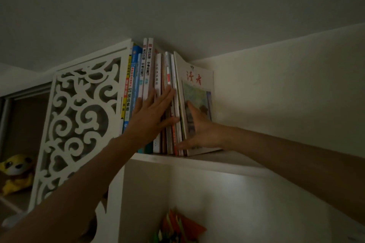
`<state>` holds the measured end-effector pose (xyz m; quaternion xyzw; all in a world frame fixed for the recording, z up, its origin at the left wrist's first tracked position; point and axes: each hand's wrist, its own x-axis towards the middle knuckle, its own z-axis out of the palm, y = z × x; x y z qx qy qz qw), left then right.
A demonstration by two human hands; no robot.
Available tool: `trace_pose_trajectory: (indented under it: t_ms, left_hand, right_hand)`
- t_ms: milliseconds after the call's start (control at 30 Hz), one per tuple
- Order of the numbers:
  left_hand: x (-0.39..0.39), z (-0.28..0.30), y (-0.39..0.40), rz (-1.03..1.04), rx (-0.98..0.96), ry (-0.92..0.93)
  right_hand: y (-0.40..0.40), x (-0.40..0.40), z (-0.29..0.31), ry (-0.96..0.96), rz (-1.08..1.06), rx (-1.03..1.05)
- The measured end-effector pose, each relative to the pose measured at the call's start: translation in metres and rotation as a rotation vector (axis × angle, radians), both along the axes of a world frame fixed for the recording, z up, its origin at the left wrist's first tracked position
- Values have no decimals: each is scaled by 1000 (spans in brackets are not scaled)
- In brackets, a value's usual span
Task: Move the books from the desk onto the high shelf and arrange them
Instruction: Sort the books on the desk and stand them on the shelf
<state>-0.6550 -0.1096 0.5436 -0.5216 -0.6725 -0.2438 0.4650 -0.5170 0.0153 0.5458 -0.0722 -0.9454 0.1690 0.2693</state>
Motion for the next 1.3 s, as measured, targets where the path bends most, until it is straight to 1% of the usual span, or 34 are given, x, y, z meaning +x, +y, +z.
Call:
trace_pose_trajectory:
  t_ms: [100, 167, 233, 300, 333, 400, 433, 500, 567, 600, 700, 767, 800, 867, 933, 1000, 1033, 1100, 1133, 1200, 1267, 1300]
  left_hand:
    - [-5, 3, 1, 47, -30, 21]
    - [-1, 4, -1, 65, -42, 17]
    - [10, -1, -5, 21, 3, -27]
    - [22, -17, -7, -113, 119, -68]
    - [31, -27, -10, -196, 175, -58]
    - [52, -51, -17, -390, 245, -53]
    - [65, -62, -20, -496, 249, -97]
    - [93, -87, -27, -694, 196, -225]
    - [124, -110, -26, -829, 122, -274]
    - [139, -123, -22, -882, 67, -285]
    - [184, -170, -5, -992, -114, -334]
    - [215, -215, 6, -1054, -247, -395]
    - [232, -241, 11, -1105, -323, -460]
    - [264, -297, 23, -1170, -515, -596]
    - [294, -356, 36, -1152, -735, -689]
    - [319, -410, 48, -1081, -943, -787]
    - [337, -438, 53, -1062, -1028, -808]
    - [374, -486, 64, -1016, -1181, -837]
    - [391, -505, 69, -992, -1234, -856]
    - [425, -535, 79, -974, -1299, -897]
    - [461, -555, 90, -942, -1358, -933]
    - [478, -563, 96, -932, -1374, -961]
  right_hand:
    - [-3, -16, -4, 88, -23, 30]
    - [-3, -17, -2, 75, -44, 5]
    - [-3, -3, 0, 35, -37, -31]
    - [-8, 21, -1, 22, 34, -12]
    - [-15, 37, -4, 46, 55, 14]
    - [-33, 72, -12, 149, 60, 62]
    - [-43, 91, -19, 199, 27, 81]
    - [-52, 129, -38, 328, -71, 186]
    - [-59, 169, -63, 412, -163, 278]
    - [-61, 186, -77, 416, -194, 308]
    - [-70, 239, -129, 334, -322, 418]
    - [-76, 273, -174, 258, -380, 394]
    - [-76, 292, -199, 199, -401, 341]
    - [-72, 333, -255, 33, -478, 131]
    - [-64, 379, -313, -160, -623, -134]
    - [-57, 427, -372, -305, -782, -371]
    - [-57, 457, -401, -366, -880, -466]
    - [-60, 514, -448, -467, -1053, -583]
    - [-60, 539, -469, -500, -1098, -631]
    - [-57, 583, -502, -502, -1170, -721]
    - [-49, 617, -522, -441, -1249, -792]
    - [-43, 632, -530, -377, -1277, -816]
